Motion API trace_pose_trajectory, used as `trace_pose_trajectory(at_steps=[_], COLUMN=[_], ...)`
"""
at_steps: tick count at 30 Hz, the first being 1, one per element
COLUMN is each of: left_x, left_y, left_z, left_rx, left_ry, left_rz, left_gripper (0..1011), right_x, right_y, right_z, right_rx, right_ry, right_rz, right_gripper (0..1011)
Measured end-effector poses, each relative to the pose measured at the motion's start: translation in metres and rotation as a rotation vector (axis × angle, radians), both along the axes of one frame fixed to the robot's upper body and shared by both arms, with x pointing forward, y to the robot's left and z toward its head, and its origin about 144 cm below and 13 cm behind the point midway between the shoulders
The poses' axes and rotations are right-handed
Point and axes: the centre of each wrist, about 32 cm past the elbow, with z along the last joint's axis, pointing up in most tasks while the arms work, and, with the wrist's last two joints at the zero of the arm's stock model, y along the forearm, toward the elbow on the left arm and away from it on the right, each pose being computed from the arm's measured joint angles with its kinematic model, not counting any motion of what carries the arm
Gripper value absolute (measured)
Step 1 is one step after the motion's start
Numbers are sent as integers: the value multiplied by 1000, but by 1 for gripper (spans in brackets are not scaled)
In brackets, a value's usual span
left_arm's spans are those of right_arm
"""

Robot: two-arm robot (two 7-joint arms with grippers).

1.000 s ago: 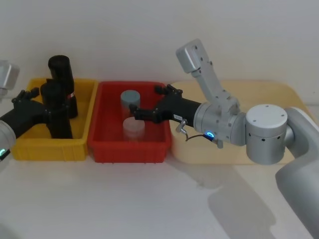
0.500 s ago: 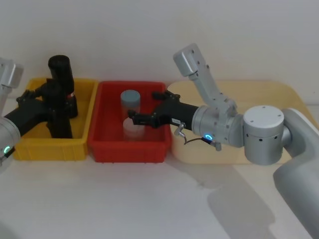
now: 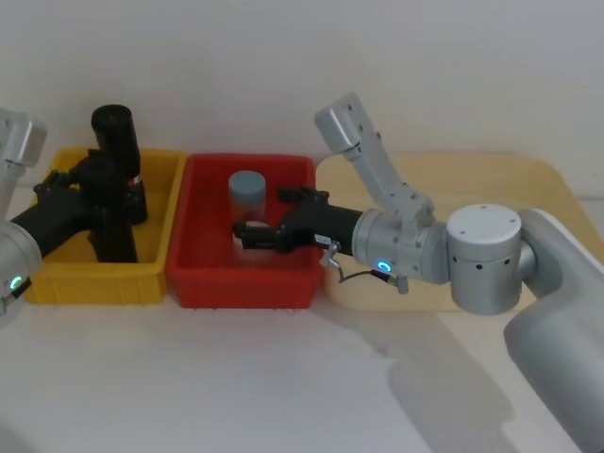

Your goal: Pick up the garbage bag with the one hand and transfer it to the other hand.

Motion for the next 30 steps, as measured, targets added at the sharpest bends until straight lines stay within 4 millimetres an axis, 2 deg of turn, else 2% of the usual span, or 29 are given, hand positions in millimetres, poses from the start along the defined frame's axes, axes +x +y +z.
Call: trace_pose_trajectory(at_steps=[30], left_x=[1], left_y=[0], left_z=[-1], left_rx=[-2], left_ry=[2], left_rz=[-1], left_gripper=[1001], right_x=[17], right_y=[5], right_z=[-21], right_rx=[-51], right_ry=[76], right_rz=[3], right_gripper=[1001])
